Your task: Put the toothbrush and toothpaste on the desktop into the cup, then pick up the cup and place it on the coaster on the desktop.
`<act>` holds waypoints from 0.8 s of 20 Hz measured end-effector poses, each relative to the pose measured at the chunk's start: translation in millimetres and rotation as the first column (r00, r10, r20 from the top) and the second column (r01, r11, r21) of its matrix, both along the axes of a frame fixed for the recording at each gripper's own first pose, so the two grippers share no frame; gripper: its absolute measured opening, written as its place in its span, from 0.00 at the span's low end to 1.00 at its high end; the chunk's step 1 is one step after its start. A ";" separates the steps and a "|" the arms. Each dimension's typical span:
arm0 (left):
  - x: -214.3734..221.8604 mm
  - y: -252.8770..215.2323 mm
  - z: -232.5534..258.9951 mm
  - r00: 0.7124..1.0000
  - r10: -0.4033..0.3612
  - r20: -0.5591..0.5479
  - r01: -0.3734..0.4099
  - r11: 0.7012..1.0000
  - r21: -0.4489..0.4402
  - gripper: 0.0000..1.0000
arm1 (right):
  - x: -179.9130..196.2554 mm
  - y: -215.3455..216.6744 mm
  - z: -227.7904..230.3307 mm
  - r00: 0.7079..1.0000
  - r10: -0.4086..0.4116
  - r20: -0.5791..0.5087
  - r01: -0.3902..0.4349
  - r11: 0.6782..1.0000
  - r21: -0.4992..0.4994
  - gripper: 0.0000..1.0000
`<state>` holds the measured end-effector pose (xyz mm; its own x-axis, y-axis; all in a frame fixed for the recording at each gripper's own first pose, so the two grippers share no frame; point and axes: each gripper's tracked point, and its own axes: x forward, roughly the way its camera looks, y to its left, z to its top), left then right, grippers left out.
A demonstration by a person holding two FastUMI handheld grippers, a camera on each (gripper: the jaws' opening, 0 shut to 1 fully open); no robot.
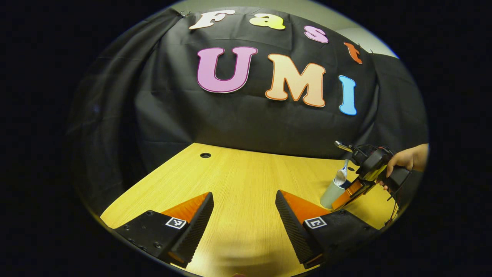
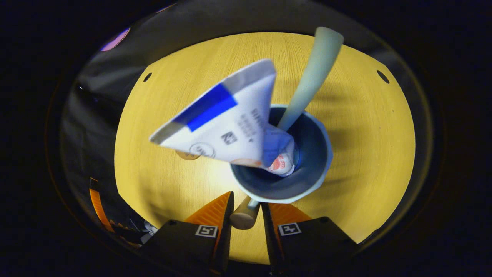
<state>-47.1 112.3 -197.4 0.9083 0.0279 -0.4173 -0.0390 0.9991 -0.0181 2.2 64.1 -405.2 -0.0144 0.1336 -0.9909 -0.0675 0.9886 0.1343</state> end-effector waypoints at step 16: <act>9.2 3.2 -10.5 1.000 -0.006 -0.025 0.006 1.000 -0.001 0.95 | 7.1 -0.5 -23.7 0.999 0.006 -0.032 -0.007 1.000 -0.026 0.40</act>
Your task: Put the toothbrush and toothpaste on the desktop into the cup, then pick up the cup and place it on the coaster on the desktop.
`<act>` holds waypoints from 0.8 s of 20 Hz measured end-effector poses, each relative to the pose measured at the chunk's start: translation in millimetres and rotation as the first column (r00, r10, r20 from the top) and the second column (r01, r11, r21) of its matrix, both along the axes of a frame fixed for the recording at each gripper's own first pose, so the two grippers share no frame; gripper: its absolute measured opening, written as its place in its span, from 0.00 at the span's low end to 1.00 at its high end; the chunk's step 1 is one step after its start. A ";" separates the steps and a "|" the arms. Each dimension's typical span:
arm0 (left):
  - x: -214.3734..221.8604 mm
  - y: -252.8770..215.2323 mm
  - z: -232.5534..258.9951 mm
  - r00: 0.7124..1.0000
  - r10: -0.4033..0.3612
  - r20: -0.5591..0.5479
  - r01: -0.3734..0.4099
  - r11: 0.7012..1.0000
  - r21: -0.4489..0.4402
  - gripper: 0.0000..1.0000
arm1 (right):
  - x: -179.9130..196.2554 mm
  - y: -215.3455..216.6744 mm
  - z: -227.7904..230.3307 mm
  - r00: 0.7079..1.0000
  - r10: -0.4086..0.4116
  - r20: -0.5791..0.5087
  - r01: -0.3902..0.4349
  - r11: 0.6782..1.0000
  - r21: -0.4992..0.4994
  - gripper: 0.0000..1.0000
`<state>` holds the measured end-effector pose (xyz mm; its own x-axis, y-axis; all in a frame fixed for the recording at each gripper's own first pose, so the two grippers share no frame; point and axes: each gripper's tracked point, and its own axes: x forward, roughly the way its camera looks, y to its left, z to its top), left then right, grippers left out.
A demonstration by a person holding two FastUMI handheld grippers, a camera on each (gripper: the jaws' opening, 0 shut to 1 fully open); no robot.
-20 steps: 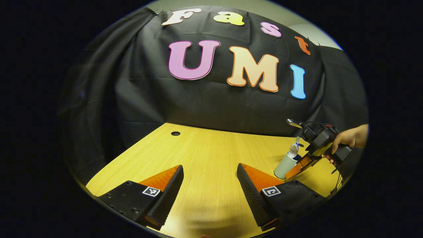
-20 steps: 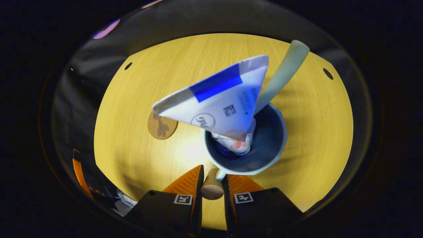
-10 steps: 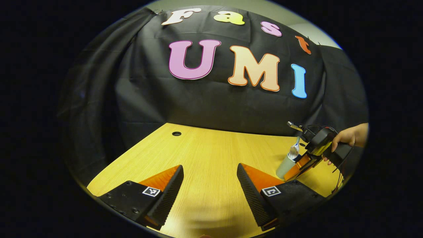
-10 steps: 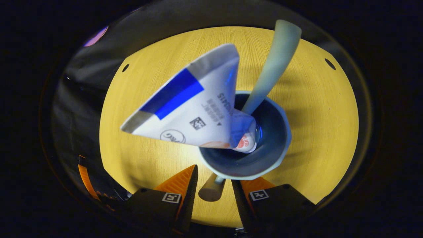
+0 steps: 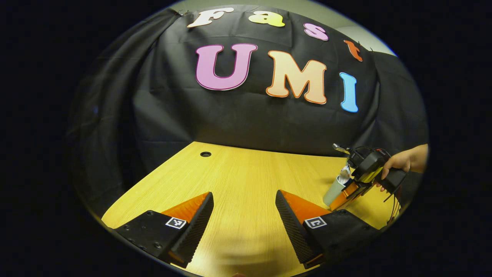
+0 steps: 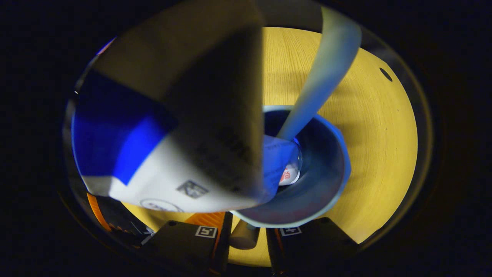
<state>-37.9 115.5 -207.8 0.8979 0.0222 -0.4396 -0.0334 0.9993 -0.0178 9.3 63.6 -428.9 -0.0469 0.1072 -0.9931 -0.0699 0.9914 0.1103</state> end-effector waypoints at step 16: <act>-1.6 8.2 -3.4 1.000 0.001 -0.009 -0.001 1.000 0.016 0.95 | -2.0 32.1 6.8 0.983 0.160 0.095 -0.160 0.987 -0.010 0.27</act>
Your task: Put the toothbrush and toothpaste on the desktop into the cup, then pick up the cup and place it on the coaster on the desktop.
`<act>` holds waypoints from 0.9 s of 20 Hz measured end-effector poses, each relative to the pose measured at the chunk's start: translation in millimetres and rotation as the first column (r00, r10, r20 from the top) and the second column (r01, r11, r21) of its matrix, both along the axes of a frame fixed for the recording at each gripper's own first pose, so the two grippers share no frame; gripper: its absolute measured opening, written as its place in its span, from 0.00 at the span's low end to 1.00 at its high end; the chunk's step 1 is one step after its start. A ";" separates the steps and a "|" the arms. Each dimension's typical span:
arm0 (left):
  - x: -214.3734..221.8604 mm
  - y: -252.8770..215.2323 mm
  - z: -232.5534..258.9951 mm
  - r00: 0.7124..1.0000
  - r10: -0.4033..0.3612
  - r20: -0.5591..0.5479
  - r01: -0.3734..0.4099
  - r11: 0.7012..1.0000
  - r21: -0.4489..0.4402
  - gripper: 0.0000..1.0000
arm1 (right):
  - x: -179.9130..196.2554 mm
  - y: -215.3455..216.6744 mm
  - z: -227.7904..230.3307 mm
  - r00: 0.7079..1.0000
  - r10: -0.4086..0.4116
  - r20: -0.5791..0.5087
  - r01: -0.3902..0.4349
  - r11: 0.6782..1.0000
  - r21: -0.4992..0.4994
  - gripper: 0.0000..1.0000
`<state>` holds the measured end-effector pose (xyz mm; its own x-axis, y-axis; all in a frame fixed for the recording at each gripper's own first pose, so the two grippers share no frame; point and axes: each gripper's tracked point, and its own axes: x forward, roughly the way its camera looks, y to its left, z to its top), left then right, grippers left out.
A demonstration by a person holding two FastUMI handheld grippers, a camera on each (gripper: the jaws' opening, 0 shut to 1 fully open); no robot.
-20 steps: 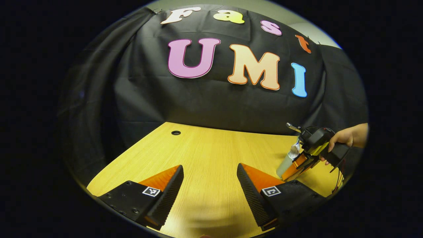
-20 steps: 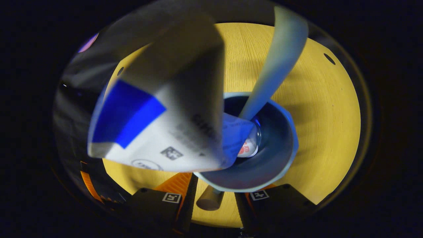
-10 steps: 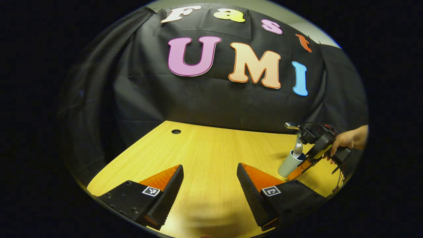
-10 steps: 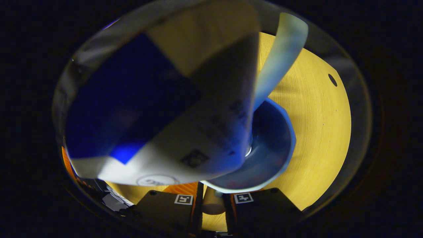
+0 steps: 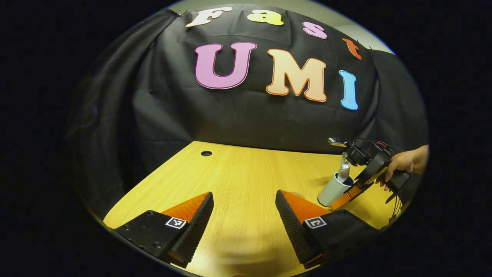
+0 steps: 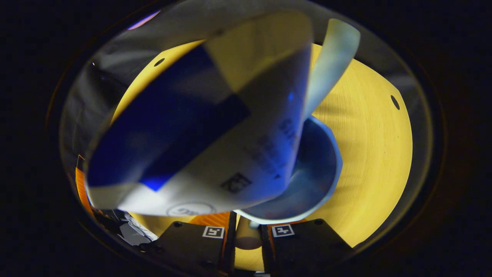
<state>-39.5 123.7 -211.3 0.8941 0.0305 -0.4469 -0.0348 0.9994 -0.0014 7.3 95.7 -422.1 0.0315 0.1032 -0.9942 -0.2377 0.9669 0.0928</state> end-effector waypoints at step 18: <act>-9.6 48.5 -8.2 0.997 0.074 -0.017 -0.074 0.997 0.008 0.95 | 14.2 105.7 6.4 0.982 0.187 -0.011 -0.186 0.982 0.029 0.26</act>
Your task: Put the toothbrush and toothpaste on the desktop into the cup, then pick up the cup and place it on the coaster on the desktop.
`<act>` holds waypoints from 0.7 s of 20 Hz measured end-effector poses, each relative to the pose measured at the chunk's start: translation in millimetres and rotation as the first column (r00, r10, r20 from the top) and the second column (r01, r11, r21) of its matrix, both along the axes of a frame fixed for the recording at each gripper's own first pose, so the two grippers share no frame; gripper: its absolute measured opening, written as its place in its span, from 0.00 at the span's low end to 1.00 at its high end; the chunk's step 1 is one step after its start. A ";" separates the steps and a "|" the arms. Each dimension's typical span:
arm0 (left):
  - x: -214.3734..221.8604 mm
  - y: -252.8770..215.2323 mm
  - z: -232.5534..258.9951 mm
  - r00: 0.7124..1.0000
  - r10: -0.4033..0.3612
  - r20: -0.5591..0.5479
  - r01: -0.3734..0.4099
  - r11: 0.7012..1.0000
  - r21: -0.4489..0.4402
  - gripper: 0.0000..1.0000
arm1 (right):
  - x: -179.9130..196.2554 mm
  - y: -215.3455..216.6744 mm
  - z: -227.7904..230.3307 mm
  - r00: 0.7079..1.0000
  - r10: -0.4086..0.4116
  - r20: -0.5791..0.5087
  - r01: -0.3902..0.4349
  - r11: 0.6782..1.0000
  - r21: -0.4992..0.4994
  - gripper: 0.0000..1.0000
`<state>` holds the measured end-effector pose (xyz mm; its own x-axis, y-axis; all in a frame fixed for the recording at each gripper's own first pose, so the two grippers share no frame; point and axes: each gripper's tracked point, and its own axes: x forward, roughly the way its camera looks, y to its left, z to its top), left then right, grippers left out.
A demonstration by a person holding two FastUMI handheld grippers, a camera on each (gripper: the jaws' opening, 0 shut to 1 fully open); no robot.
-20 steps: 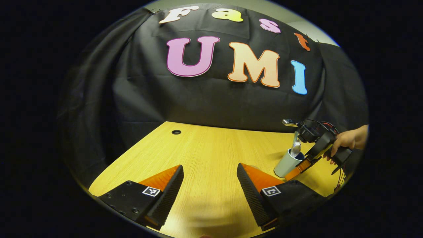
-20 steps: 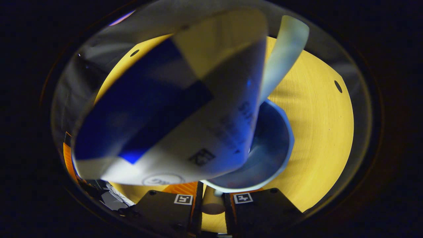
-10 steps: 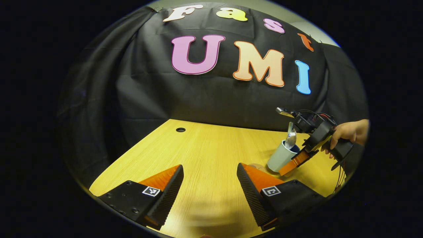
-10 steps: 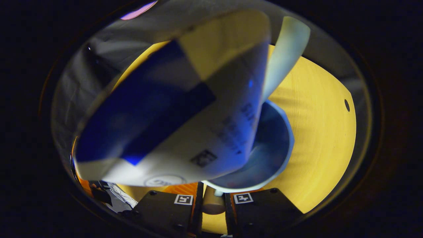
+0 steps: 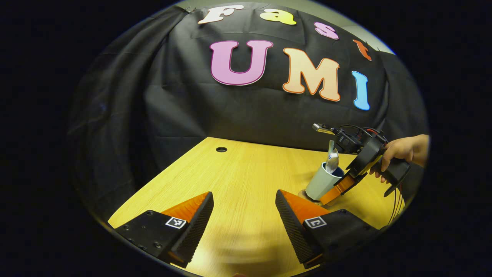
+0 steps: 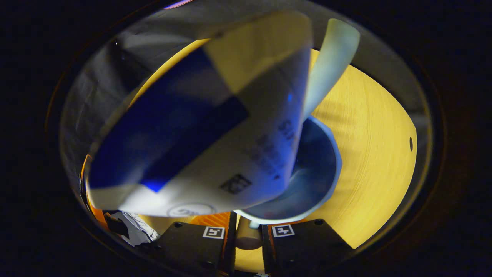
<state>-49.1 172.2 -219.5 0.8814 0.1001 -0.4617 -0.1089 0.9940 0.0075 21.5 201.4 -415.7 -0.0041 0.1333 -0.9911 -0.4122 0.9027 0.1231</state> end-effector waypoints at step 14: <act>16.1 -10.9 -3.4 0.998 -0.056 0.006 0.056 0.998 -0.034 0.95 | 12.5 3.2 16.5 0.996 0.039 0.076 -0.038 0.999 -0.018 0.84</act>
<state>-33.0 161.3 -222.9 0.8876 0.0345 -0.4594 -0.0527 0.9983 -0.0268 34.0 204.6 -399.1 0.0665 0.1182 -0.9908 -0.4544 0.8876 0.0754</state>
